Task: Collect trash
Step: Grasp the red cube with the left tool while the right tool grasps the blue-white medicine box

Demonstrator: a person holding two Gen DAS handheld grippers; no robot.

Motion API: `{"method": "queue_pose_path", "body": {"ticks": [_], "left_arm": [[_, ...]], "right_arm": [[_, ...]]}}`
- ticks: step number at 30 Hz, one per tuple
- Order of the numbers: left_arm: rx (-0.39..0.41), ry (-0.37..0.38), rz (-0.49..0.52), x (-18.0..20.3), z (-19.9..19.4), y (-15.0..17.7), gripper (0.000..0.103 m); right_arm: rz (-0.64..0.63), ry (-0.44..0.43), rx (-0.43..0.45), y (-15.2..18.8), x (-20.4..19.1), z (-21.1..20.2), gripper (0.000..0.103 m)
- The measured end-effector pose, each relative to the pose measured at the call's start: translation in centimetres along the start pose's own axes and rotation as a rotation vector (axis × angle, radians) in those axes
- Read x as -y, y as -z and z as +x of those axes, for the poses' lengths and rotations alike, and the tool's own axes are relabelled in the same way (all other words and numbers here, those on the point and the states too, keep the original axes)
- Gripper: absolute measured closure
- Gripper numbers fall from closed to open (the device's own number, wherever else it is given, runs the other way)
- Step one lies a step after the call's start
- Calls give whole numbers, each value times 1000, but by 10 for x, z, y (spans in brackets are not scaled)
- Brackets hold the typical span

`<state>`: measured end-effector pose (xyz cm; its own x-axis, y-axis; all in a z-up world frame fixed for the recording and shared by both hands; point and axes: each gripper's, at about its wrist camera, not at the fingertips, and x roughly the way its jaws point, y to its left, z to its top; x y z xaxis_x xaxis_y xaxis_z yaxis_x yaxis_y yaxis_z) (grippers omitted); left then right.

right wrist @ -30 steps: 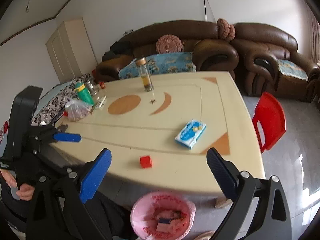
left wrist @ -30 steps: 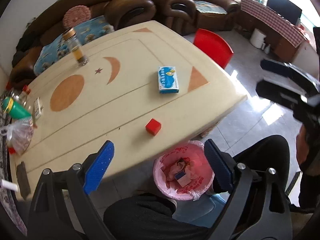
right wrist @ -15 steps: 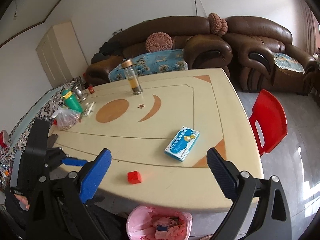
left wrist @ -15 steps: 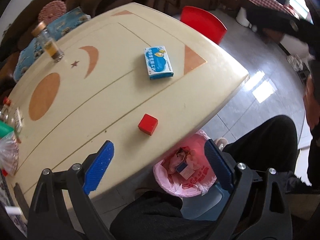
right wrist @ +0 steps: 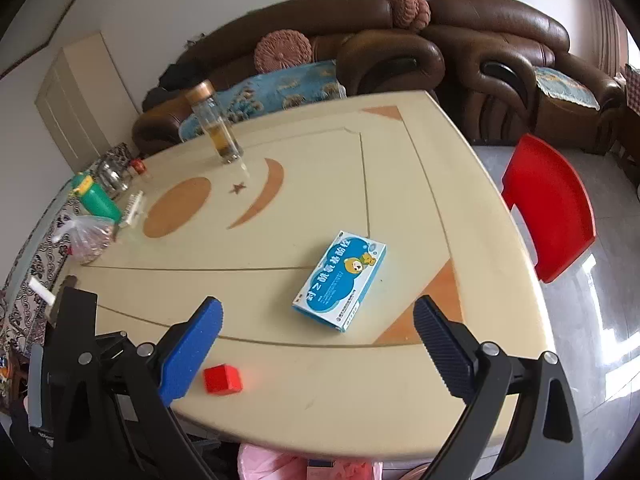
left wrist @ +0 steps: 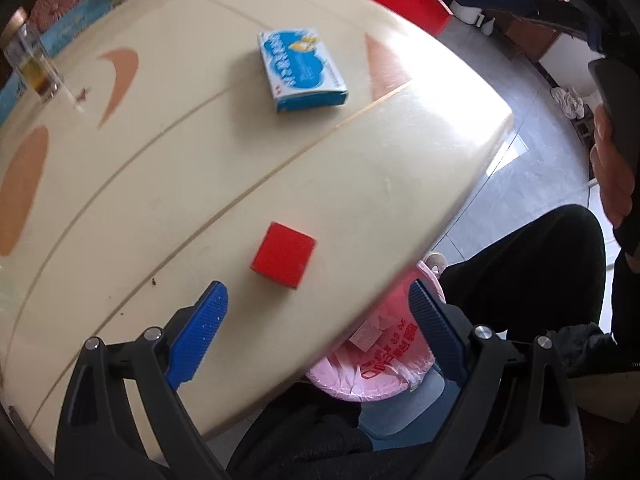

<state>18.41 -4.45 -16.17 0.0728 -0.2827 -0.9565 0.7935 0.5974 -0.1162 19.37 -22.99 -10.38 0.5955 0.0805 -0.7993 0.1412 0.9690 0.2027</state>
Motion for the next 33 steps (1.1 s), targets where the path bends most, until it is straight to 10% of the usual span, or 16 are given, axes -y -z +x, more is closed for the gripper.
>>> {"method": "queue_pose_path", "body": {"ticks": [20, 33], "left_arm": [[21, 50, 42, -12, 35, -1, 16], [37, -21, 17, -15, 37, -11, 42]], "right_arm": [[68, 190, -78, 17, 3, 126, 9], [-21, 287, -60, 25, -5, 143, 14]]}}
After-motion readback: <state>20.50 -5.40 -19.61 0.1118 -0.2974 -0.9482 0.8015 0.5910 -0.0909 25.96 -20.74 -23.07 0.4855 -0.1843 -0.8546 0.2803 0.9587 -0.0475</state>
